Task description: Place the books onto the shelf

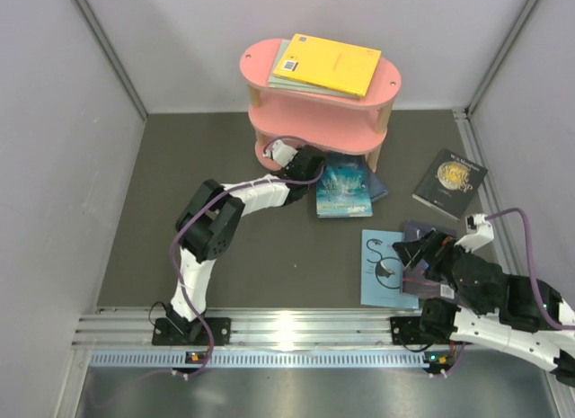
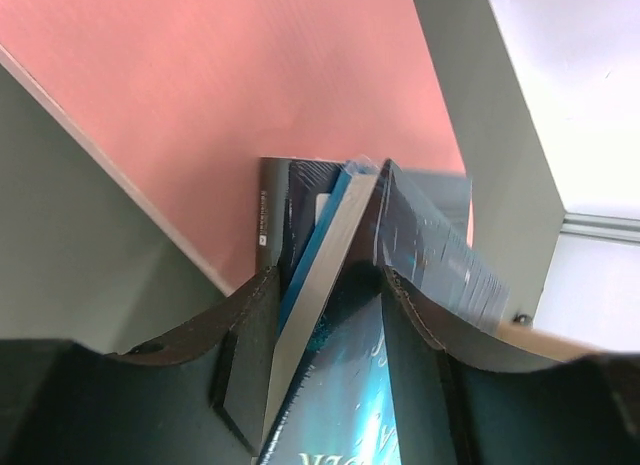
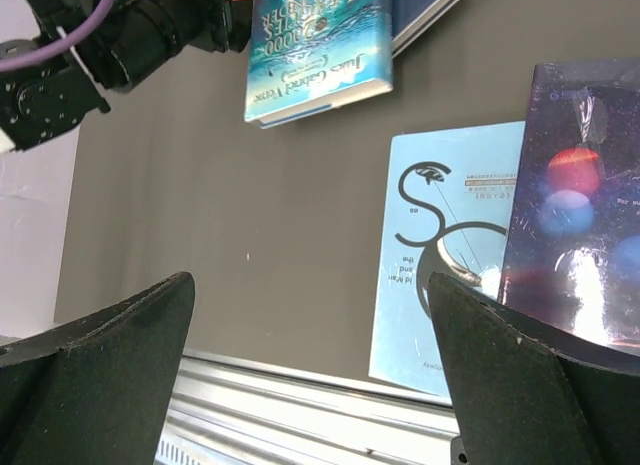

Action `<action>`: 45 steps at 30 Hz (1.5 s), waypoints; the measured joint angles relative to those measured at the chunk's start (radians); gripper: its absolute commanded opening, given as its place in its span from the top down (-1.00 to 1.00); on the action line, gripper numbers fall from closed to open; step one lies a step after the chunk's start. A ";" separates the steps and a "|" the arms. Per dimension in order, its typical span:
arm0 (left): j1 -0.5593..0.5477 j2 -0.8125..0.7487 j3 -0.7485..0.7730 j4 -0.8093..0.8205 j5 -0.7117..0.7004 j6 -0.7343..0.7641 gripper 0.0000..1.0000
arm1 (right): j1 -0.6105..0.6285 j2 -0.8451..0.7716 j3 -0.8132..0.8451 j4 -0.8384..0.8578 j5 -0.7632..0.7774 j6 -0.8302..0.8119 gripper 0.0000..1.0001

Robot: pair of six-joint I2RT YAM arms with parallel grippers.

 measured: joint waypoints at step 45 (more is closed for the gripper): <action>0.110 -1.151 -0.962 -0.140 0.199 0.351 -0.87 | -0.599 0.967 -0.125 0.792 -0.808 -0.373 1.00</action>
